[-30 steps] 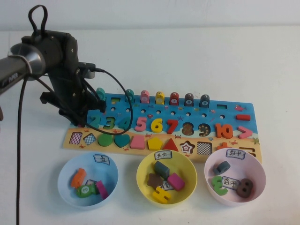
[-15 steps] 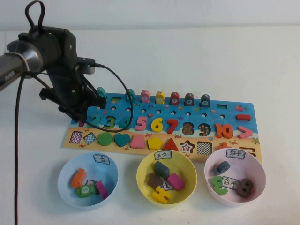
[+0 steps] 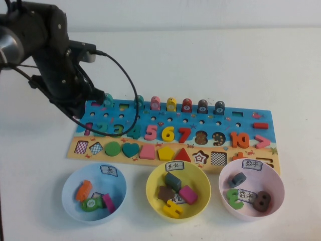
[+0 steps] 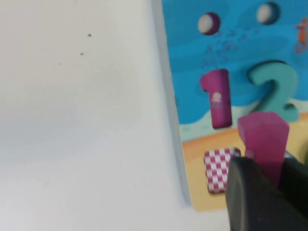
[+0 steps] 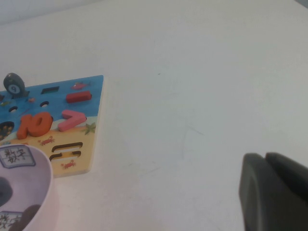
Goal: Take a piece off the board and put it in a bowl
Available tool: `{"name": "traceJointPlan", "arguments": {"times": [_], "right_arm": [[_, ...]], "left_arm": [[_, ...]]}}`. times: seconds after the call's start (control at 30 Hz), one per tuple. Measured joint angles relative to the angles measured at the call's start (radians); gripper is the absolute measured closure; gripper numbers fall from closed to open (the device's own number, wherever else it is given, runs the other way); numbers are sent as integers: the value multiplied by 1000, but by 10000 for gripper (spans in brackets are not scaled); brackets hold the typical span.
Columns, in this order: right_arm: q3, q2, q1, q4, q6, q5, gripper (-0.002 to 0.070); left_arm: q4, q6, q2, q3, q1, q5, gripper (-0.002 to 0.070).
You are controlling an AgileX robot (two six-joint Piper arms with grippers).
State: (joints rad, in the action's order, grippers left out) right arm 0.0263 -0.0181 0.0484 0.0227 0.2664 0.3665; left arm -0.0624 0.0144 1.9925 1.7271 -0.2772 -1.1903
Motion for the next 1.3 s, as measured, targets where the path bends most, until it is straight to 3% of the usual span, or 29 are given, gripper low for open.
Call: {"name": "traceJointPlan", "arguments": {"times": [0.17, 0.37, 0.73, 0.87, 1.1, 1.3], "right_arm": [[0, 0, 0, 0, 0, 0, 694], [0, 0, 0, 0, 0, 0, 694], [0, 0, 0, 0, 0, 0, 694], [0, 0, 0, 0, 0, 0, 694], [0, 0, 0, 0, 0, 0, 694], [0, 0, 0, 0, 0, 0, 694]], "left_arm": [[15, 65, -132, -2, 0, -30, 608], [141, 155, -254, -9, -47, -41, 608], [236, 306, -273, -23, -411, 12, 608], [265, 370, -233, -23, -508, 52, 608], [282, 419, -90, -23, -574, 82, 608], [430, 557, 6, -24, -578, 142, 608]]}}
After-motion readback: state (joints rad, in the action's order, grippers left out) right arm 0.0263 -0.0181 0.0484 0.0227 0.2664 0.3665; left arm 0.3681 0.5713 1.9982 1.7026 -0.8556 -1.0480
